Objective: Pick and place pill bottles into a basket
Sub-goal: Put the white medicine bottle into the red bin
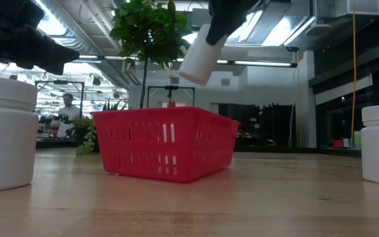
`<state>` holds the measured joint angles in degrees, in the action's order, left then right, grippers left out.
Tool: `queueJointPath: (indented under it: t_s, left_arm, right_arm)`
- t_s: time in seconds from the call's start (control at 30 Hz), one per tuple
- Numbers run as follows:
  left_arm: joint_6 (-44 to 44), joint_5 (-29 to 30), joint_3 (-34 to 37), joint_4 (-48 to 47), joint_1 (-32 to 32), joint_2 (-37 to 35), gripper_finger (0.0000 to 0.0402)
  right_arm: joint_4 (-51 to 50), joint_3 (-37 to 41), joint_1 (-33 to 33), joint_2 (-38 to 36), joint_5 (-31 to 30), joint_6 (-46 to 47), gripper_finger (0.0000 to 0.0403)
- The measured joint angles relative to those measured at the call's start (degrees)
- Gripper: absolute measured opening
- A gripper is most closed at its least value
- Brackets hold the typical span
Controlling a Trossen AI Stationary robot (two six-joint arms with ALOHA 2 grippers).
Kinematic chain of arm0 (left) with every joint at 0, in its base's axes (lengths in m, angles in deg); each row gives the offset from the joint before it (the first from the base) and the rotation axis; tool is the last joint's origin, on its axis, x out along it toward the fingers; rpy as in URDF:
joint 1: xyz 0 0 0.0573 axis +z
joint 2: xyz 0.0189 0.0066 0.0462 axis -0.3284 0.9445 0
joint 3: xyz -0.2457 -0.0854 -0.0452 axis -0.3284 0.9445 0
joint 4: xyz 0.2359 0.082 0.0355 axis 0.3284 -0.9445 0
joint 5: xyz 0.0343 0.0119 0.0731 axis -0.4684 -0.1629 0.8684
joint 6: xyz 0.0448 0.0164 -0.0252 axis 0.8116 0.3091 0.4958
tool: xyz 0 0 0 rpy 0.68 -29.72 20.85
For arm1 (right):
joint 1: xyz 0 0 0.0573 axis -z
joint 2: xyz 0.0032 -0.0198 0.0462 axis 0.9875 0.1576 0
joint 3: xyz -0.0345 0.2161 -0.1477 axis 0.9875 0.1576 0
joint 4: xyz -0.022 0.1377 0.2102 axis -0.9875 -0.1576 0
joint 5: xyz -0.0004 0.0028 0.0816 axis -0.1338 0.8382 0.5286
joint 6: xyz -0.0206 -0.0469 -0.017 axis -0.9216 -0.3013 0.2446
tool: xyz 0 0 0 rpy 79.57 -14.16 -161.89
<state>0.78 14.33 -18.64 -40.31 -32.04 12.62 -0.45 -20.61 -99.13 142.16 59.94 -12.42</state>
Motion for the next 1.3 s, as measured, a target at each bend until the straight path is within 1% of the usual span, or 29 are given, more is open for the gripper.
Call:
queueJointPath:
  t_s: [0.13,0.27,0.83,1.07,1.3]
  left_arm:
    - [0.0,0.0,0.0,0.0,0.0,0.0,0.0008]
    - [0.0,0.0,0.0,0.0,0.0,0.0,0.0006]
    - [0.0,0.0,0.0,0.0,0.0,0.0,0.0004]
    - [0.0,0.0,0.0,0.0,0.0,0.0,0.0008]
    - [0.0,0.0,0.0,0.0,0.0,0.0,0.0004]
  right_arm:
    - [-0.8,0.0,0.0,1.4,1.4,0.0,0.0155]
    - [-2.8,0.0,0.0,2.3,1.4,0.6,0.0155]
    - [-2.5,-0.3,0.1,4.1,1.6,1.3,0.0155]
    - [-2.0,-0.4,0.6,5.4,2.9,0.2,0.0155]
    - [-2.0,-0.4,1.7,6.2,4.0,0.1,0.0155]
